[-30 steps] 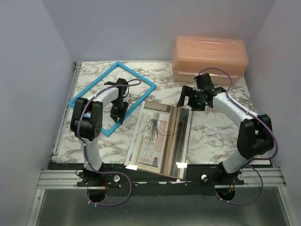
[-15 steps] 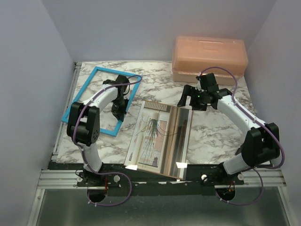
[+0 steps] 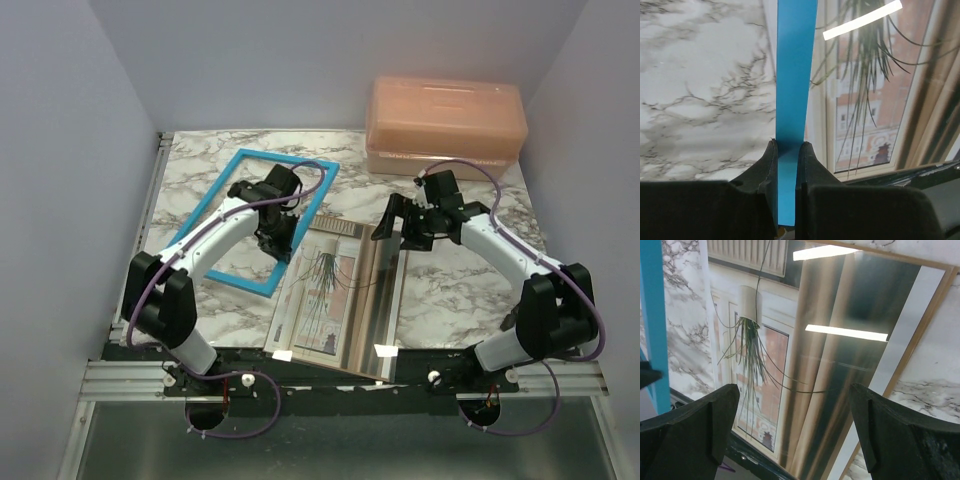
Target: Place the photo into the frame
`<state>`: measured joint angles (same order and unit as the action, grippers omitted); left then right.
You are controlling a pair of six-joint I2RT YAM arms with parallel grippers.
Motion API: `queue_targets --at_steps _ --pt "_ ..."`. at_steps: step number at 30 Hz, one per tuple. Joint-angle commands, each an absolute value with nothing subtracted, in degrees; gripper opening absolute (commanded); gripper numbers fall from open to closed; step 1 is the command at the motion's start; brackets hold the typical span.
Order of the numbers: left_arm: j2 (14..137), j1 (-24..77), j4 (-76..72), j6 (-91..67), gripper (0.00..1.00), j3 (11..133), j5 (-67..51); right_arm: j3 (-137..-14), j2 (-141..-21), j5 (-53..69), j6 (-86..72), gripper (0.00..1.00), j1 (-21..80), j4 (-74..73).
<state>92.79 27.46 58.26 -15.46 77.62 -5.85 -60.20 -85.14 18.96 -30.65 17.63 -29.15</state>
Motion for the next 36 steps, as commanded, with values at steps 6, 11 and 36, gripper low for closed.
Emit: queue_targets --at_steps 6,11,36 --pt "86.50 38.15 48.83 -27.48 0.00 67.00 -6.59 -49.07 -83.45 28.42 -39.13 1.00 17.49 -15.64" --pt "87.40 42.44 44.63 -29.86 0.10 63.87 -5.26 -44.59 -84.29 30.44 -41.48 1.00 17.49 -10.42" --pt "98.53 50.51 35.77 -33.44 0.26 56.35 1.13 -40.22 -81.74 32.55 -42.70 1.00 17.49 -9.15"
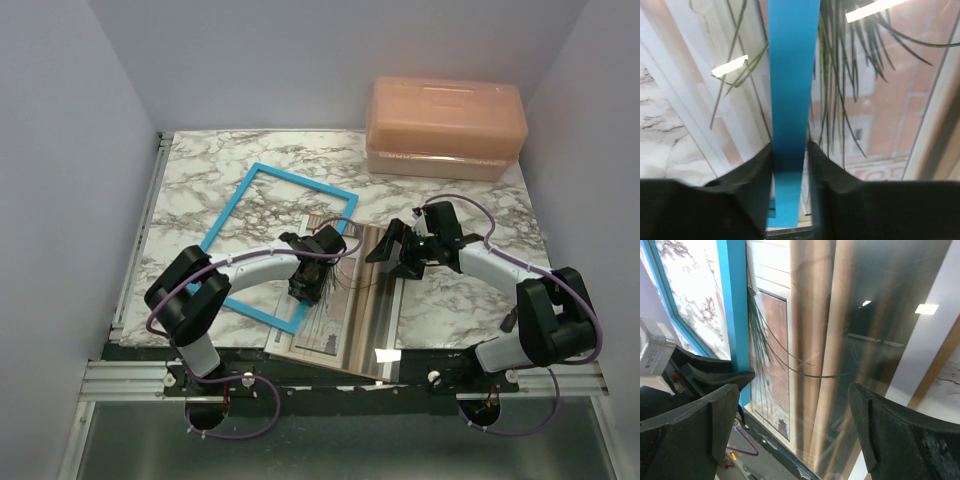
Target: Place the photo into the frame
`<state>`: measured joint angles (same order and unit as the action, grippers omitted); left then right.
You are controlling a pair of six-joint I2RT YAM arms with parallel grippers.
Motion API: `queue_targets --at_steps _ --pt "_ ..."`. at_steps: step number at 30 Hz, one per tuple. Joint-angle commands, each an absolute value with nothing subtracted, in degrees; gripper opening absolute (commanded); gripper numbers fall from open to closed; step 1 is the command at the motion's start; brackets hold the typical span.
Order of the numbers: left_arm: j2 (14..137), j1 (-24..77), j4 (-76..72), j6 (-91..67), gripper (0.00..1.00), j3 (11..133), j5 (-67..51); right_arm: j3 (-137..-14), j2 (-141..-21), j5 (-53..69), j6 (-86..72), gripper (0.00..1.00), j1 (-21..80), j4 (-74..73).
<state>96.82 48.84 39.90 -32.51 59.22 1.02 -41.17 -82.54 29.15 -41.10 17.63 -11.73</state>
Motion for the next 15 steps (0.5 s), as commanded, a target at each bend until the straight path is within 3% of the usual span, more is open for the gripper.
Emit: queue_targets --at_steps 1,4,15 --pt "97.94 50.79 35.85 -33.48 0.19 56.29 1.38 -39.95 -81.74 33.20 -43.11 1.00 17.48 -8.45" --pt "95.02 51.45 36.87 -34.01 0.00 56.24 2.61 -38.92 -81.63 34.82 -44.93 1.00 17.58 -5.25" --pt "82.32 54.89 41.70 -34.98 0.00 58.16 4.91 -35.02 -81.07 41.15 -55.15 1.00 19.40 11.88"
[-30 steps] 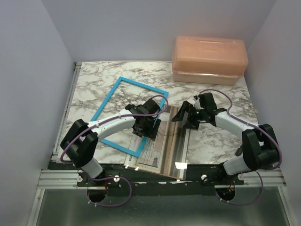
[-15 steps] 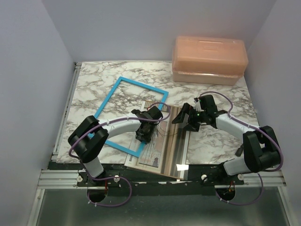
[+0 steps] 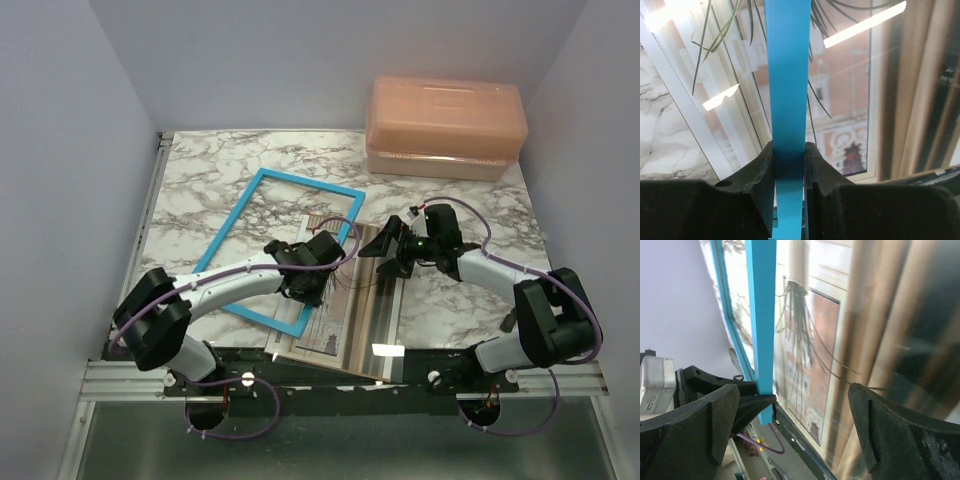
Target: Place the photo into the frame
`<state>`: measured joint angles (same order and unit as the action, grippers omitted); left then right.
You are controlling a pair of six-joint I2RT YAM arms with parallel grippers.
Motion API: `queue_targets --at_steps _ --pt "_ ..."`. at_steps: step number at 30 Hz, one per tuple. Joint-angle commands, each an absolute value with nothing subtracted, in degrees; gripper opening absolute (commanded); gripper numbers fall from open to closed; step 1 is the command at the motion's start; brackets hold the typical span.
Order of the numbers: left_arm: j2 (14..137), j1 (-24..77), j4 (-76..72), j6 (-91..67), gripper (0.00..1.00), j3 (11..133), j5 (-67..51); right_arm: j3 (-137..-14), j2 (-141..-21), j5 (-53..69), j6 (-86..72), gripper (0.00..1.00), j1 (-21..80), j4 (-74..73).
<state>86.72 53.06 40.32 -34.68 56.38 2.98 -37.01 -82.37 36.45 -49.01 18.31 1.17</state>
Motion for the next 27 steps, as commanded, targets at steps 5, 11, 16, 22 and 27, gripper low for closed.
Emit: queue_targets --at_steps 5,11,16,22,27 --pt "79.37 56.45 44.01 -36.20 0.00 57.52 6.05 -34.23 -83.00 41.88 -59.36 1.00 20.68 18.18" --pt "76.13 59.53 43.92 -37.85 0.00 56.34 6.05 -35.25 -87.60 41.21 -63.39 0.97 23.93 23.60" --pt "73.89 60.94 44.21 -38.66 0.00 56.35 6.62 -35.34 -91.88 40.84 -66.90 0.95 27.57 30.05" --pt "70.82 63.33 44.49 -38.67 0.00 55.63 8.93 -34.02 -95.90 41.56 -73.16 0.79 28.83 41.34" --pt "67.36 63.54 44.56 -39.63 0.00 53.74 9.62 -34.71 -95.44 40.88 -71.69 0.62 28.83 40.35"
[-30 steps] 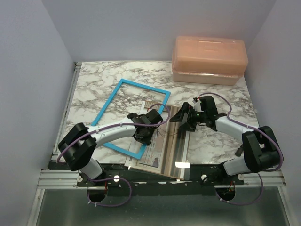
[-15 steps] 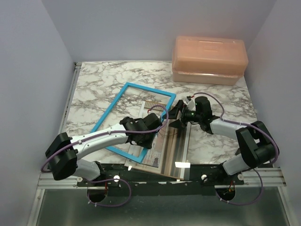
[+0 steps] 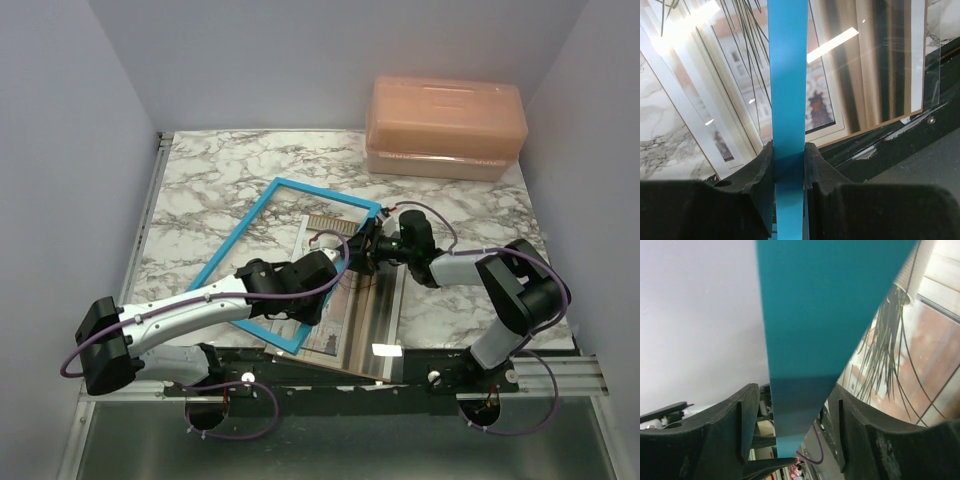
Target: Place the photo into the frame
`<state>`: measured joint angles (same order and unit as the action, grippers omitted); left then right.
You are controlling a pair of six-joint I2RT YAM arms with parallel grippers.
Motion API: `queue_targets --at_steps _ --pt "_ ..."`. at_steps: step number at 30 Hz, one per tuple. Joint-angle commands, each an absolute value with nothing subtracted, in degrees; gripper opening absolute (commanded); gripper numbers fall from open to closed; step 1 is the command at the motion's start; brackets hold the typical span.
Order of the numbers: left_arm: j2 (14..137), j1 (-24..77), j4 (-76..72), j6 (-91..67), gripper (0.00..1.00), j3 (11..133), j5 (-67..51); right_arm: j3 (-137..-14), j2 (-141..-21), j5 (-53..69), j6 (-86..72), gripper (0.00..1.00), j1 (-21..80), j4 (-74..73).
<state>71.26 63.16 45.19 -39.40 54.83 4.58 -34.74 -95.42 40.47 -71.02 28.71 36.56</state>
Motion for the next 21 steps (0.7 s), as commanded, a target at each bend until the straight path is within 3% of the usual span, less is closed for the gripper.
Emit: queue_targets --at_steps 1,4,6,8,10,12,15,21 --pt "66.90 63.54 44.60 -39.87 0.00 53.33 9.78 -34.74 -94.99 40.43 -71.20 0.61 28.83 39.60" --pt "65.77 63.54 44.55 -40.27 0.00 52.37 9.66 -36.32 -94.34 39.40 -69.27 0.51 28.82 36.04" --pt "65.57 63.54 44.73 -40.67 0.00 51.98 9.76 -37.52 -94.04 39.20 -68.42 0.36 28.87 33.99" --pt "65.63 63.54 44.94 -40.70 0.17 52.14 9.97 -38.47 -93.50 38.79 -68.08 0.18 28.85 32.23" --pt "66.04 63.51 46.40 -40.69 0.45 53.51 11.05 -39.52 -92.81 38.29 -67.41 0.01 28.83 29.84" --pt "66.72 63.54 48.55 -40.28 0.66 55.64 12.81 -40.65 -91.74 37.66 -66.59 0.01 28.92 26.79" --pt "67.72 63.72 51.68 -39.12 0.85 59.18 16.01 -41.54 -89.67 36.64 -66.33 0.01 29.00 23.41" --pt "71.96 65.87 59.63 -38.93 0.91 67.33 24.28 -44.75 -86.73 34.19 -65.58 0.01 29.22 15.18"
